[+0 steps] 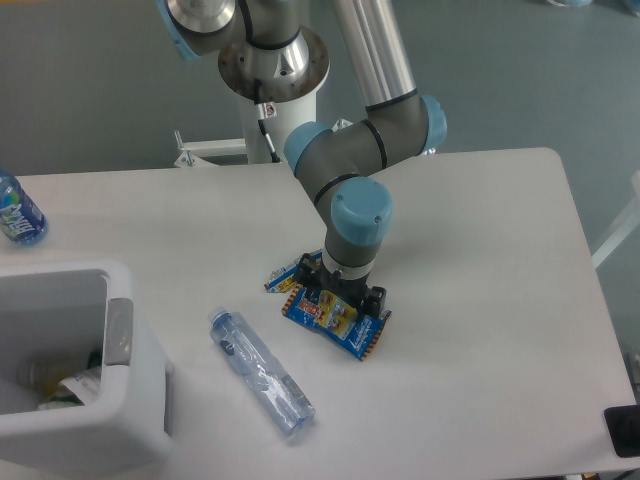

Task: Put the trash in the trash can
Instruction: 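Close the gripper on the snack wrapper, pinching it against the table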

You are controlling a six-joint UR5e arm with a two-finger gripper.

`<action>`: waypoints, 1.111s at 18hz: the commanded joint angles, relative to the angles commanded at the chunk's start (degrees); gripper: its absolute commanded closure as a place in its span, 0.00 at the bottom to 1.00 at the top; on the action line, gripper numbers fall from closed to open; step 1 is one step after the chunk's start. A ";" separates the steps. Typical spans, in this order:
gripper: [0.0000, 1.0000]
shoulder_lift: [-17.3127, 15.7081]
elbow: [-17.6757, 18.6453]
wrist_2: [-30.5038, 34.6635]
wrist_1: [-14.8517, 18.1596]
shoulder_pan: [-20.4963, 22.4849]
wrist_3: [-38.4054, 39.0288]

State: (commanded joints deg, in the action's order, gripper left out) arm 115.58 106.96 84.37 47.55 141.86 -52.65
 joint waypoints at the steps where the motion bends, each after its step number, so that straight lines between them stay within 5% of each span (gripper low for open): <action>1: 0.00 0.26 -0.09 0.00 0.00 0.00 -0.09; 20: 0.00 1.32 -1.49 4.83 -0.09 -0.44 0.00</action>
State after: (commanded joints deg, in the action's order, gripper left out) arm 116.89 105.47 89.21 47.46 141.42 -52.65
